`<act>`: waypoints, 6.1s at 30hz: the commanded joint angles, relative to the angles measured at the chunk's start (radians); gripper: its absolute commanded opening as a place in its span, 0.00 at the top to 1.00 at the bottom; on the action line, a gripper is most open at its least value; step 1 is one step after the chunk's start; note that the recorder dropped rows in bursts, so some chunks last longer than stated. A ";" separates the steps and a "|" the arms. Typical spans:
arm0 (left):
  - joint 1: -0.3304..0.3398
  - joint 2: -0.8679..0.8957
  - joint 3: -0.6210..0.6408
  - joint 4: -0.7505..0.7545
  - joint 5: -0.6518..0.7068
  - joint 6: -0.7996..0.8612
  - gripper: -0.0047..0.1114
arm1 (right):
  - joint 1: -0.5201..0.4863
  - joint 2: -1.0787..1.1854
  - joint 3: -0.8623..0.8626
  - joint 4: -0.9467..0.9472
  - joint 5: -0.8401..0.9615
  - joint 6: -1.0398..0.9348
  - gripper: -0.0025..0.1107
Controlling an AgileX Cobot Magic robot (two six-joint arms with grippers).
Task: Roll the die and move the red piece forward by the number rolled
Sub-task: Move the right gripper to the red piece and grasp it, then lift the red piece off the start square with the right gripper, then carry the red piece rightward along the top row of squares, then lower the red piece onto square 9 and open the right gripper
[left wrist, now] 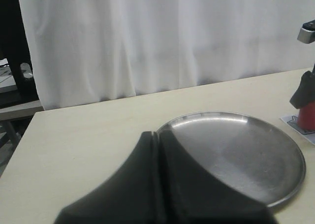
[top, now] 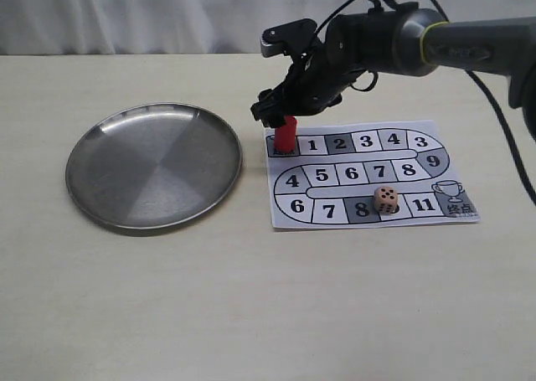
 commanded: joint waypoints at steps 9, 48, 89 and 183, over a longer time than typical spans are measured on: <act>-0.008 -0.003 0.002 -0.002 -0.009 -0.001 0.96 | -0.003 0.042 -0.007 0.038 -0.019 -0.054 0.70; -0.008 -0.003 0.002 -0.002 -0.009 -0.001 0.96 | -0.076 -0.033 0.022 0.019 0.109 0.023 0.94; -0.008 -0.003 0.002 -0.002 -0.009 -0.001 0.96 | -0.157 -0.205 0.172 -0.031 -0.021 0.046 0.94; -0.008 -0.003 0.002 -0.002 -0.009 -0.001 0.96 | -0.357 -0.339 0.236 -0.179 -0.022 0.157 0.94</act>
